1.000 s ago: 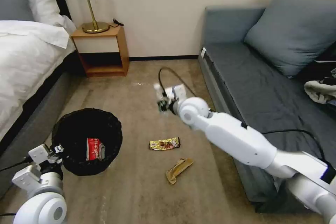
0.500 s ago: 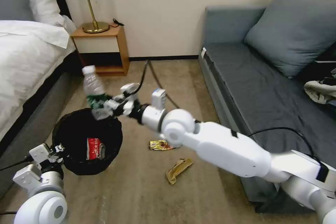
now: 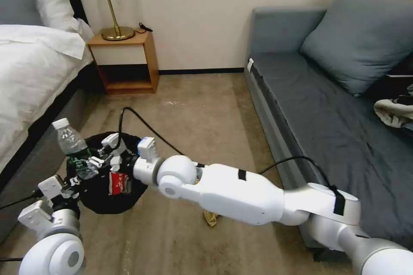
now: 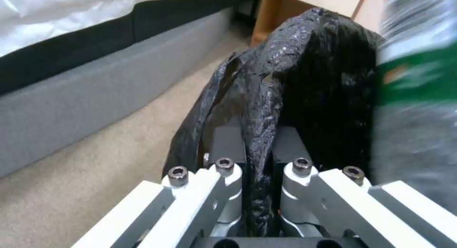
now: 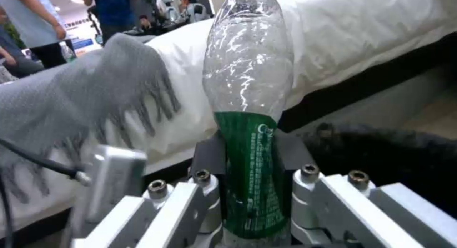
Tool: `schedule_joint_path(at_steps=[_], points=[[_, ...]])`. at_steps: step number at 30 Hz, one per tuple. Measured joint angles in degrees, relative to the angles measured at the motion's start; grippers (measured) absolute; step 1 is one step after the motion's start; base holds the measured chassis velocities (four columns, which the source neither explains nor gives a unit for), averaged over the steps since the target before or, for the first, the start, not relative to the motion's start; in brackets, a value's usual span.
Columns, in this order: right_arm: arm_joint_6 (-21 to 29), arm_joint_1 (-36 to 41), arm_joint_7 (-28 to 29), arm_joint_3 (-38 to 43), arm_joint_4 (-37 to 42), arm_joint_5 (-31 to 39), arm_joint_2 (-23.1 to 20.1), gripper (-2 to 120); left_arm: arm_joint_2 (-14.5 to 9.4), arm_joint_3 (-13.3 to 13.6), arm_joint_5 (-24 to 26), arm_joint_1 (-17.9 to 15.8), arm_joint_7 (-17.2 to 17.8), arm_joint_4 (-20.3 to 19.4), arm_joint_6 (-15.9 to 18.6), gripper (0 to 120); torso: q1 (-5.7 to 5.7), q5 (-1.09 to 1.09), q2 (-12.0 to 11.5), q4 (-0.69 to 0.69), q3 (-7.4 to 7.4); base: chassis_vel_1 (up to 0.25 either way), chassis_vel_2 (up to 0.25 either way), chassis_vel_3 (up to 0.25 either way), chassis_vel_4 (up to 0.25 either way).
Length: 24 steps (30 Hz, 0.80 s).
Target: Pick up the trash bin, then pick up the garbage on the floor and place it into the trash bin.
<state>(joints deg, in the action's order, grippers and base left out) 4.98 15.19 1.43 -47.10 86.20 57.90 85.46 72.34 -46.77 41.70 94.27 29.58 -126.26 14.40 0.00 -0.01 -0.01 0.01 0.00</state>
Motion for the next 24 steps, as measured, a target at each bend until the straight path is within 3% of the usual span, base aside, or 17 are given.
schedule_joint_path(at_steps=[13,24], points=[[-3.8,0.4,-2.5,-1.0,-7.2,-5.3,2.1,17,-0.7,-1.0,1.2,1.7,0.1,-2.6,0.1,7,0.0,0.01,0.0,-0.01,0.0,0.0,0.0,0.0,0.0],[-6.8,0.8,-4.2,-0.5,-9.2,-9.2,-0.8,17,-0.7,-1.2,1.3,2.4,0.1,-3.7,0.0,7,0.0,0.01,0.0,-0.01,0.0,0.0,0.0,0.0,0.0]])
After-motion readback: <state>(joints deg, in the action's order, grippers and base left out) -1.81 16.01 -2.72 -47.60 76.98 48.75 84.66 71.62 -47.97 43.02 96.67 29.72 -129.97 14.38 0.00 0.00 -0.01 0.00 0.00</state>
